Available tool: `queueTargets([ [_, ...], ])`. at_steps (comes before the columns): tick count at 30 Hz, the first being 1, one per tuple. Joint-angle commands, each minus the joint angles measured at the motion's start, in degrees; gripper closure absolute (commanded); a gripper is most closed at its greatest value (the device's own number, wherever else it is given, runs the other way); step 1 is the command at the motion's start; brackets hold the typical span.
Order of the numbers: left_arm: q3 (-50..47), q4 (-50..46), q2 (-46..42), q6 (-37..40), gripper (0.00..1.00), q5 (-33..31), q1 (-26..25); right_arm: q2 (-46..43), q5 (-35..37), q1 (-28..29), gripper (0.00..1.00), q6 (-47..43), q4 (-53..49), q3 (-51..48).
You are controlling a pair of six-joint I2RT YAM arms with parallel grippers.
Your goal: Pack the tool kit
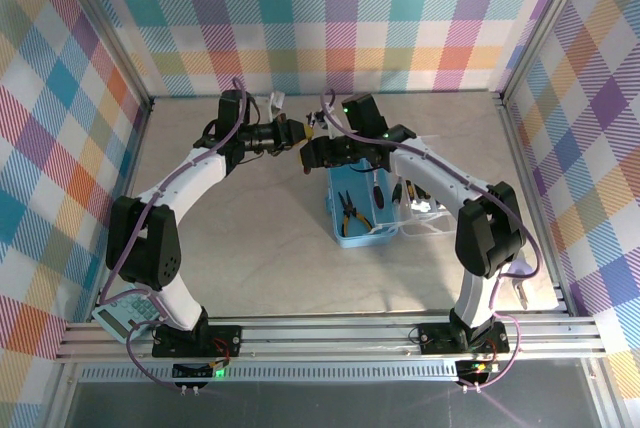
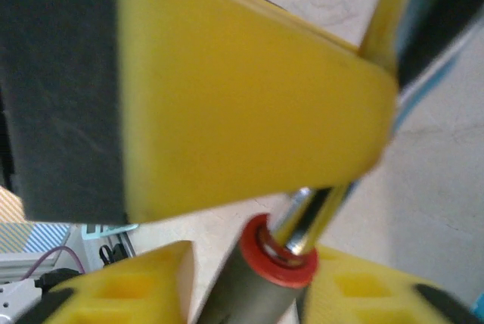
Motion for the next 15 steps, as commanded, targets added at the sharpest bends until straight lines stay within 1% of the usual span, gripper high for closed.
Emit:
queueTargets([
  [1,-0.51,3.81,-3.8,-0.39,1.0,3.63,-1.21,-0.44,1.9,0.21,0.79,0.47,0.81,1.23],
  [2,-0.63,3.87,-4.01,-0.36,1.0,3.7,-1.35,-0.81,2.64,0.17,0.86,0.67,0.95,0.87],
  [4,-0.8,3.56,-4.3,-0.08,1.0,3.76,-1.4,-1.87,3.79,-0.08,0.98,0.84,0.8,-0.02],
  [5,-0.65,2.77,-4.36,0.68,1.0,3.43,-1.32,-2.49,4.34,-0.34,1.0,0.95,0.52,-0.51],
  [6,-0.41,1.38,-4.43,1.67,1.0,2.95,-1.15,-3.14,4.82,-0.67,1.0,0.87,0.0,-0.88],
  [7,0.09,-0.29,-4.44,2.72,0.92,2.35,-0.81,-3.94,5.5,-1.22,1.0,0.69,-0.79,-1.46],
  [9,0.6,-2.71,-4.53,4.27,0.62,1.09,0.42,-5.87,6.81,-2.46,1.0,0.05,-2.44,-2.99],
  [10,0.96,-4.51,-4.74,5.0,0.46,0.18,1.42,-6.97,7.38,-3.4,1.0,-0.33,-3.31,-4.04],
  [11,1.26,-6.25,-4.86,5.9,0.33,-0.91,2.56,-8.27,7.91,-4.38,1.0,-0.73,-4.27,-5.23],
  [13,1.7,-10.25,-5.65,8.32,0.17,-3.98,4.62,-10.61,9.15,-6.52,1.0,-1.77,-6.42,-7.48],
  [15,1.75,-14.21,-6.56,10.84,0.06,-7.78,6.44,-12.67,11.36,-8.45,1.0,-3.34,-9.44,-9.41],
])
